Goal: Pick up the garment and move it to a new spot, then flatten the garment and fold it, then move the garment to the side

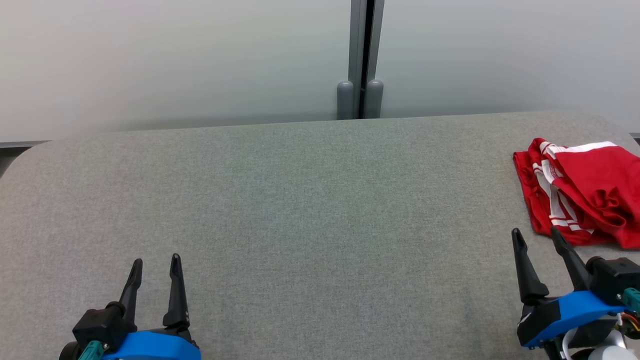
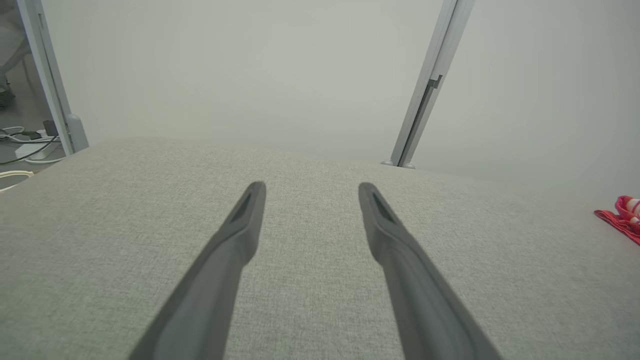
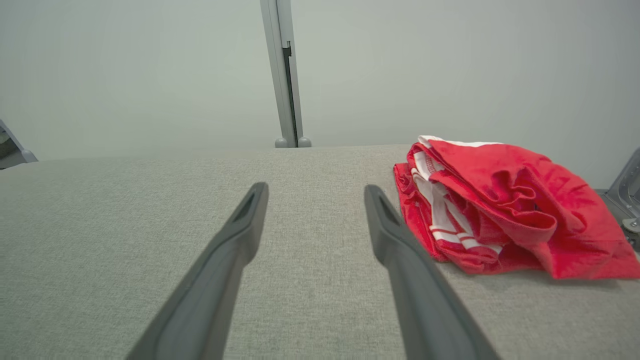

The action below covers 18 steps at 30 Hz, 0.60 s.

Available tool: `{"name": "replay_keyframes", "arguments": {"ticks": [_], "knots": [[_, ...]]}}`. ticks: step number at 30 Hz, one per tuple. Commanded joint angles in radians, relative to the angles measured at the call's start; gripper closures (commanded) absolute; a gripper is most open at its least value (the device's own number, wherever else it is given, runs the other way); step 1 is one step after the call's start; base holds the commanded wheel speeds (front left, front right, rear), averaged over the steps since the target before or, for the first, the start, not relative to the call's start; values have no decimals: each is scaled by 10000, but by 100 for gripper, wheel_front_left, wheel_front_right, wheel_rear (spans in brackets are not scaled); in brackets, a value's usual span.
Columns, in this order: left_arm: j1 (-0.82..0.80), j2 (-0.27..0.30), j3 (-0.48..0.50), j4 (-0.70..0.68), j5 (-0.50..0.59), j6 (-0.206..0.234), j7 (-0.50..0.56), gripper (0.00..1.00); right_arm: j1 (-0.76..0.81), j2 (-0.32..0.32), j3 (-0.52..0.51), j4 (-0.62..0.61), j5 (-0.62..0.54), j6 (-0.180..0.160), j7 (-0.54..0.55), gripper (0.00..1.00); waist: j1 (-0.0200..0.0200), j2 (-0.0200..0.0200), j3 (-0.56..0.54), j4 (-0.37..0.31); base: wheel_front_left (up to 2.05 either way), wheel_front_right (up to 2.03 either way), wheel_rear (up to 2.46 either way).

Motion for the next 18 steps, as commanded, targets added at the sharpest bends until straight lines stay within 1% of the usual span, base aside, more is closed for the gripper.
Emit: {"name": "replay_keyframes", "arguments": {"ticks": [1,7,18], "knots": [[81,-17,23,-14,48,-22,-38,0,181,63,-41,-77,-60,2,17,0,1,0,-10,0,0,0,0],[83,-67,-7,24,58,-187,-39,0,348,282,-63,-216,-28,2,107,0,1,0,-6,-5,0,0,0],[-150,-49,-73,117,149,-366,-40,0,455,445,54,-204,-36,2,103,0,1,0,0,11,0,0,0]]}}
